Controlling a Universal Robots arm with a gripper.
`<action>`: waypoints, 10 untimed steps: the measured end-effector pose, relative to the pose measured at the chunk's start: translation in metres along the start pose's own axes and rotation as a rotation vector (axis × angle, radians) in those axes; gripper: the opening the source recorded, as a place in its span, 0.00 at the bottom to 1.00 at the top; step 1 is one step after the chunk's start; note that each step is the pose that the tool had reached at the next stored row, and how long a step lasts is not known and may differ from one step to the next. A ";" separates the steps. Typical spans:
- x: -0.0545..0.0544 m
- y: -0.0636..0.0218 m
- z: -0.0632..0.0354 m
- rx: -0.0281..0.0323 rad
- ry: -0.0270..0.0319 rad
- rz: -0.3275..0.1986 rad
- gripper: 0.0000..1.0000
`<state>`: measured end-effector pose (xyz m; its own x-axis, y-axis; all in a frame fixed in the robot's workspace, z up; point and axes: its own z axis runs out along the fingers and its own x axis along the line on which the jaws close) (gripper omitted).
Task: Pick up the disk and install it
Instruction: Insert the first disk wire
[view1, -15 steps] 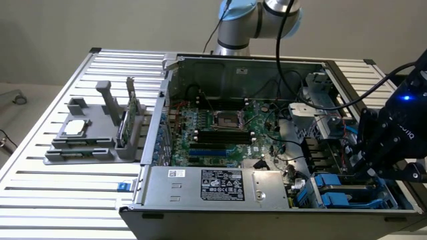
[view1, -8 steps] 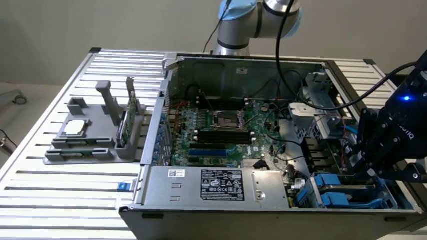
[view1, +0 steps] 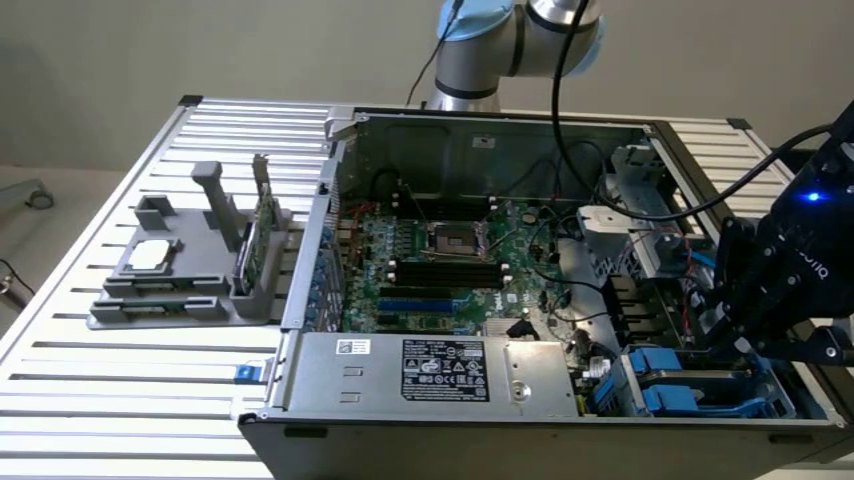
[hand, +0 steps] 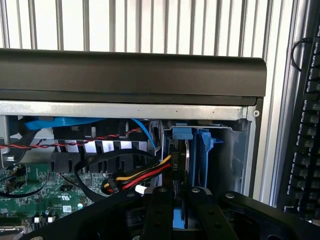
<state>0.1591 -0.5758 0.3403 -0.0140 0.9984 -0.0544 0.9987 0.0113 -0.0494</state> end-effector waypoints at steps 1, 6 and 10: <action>0.000 0.0000 0.0000 0.0000 -0.0001 0.000 0.16; 0.000 -0.0003 0.0000 0.0002 -0.0001 0.000 0.16; 0.000 -0.0004 0.0000 0.0003 -0.0001 0.000 0.16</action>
<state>0.1587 -0.5758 0.3403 -0.0136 0.9984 -0.0544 0.9987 0.0109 -0.0498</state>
